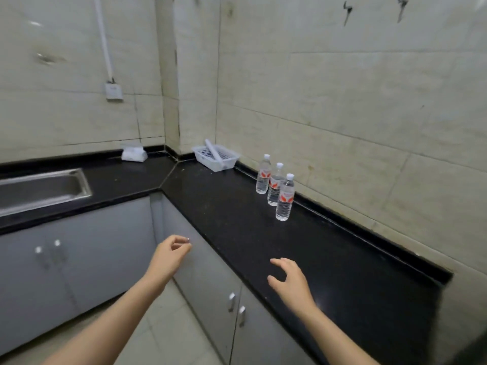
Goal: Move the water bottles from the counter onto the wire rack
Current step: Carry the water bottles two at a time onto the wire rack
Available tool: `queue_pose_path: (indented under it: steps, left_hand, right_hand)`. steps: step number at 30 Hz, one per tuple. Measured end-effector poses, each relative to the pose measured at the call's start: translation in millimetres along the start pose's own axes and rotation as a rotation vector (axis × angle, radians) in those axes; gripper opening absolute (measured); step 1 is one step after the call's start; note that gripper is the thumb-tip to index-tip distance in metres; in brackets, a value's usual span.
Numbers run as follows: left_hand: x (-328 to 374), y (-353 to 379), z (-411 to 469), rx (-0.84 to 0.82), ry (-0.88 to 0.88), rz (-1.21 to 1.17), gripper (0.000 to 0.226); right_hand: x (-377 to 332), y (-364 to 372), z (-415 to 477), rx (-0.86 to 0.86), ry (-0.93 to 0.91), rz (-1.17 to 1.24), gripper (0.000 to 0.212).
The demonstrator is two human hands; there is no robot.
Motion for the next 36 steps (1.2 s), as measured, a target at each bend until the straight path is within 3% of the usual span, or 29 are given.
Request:
queue_pose_path:
  steps: [8,14,22,30,36]
  left_hand:
    - [-62.4,-8.4,38.8,0.061,-0.141,-0.027,0.008]
    - [-70.0,39.8,101.5,0.061,-0.155,-0.035,0.004]
    - [-73.0,110.5,187.9,0.003,-0.182,-0.005,0.016]
    - [-104.6,173.0,244.8,-0.101,-0.217,-0.042,0.009]
    - [-129.0,218.4,321.5,-0.247,-0.224,-0.109,0.011]
  right_hand:
    - [3.1,26.4,76.1,-0.026,0.048,0.011,0.041]
    - [17.5,15.1,173.7,0.033,0.124,0.158,0.038]
    - [32.9,-9.1,276.0,0.089,0.197,0.212,0.039]
    - [59.6,-10.1,335.0,0.128,0.320,0.246,0.054]
    - [46.2,-11.4,389.1,0.256,0.384,0.278,0.074]
Point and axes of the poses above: each hand's wrist, its own z-axis towards the middle knuckle, its own y-axis out of the palm, x = y × z, the point moved 5 cm from there along z, towards the middle knuckle, and after that the axes turned 12 degrees about y, right-handed, at the moved point
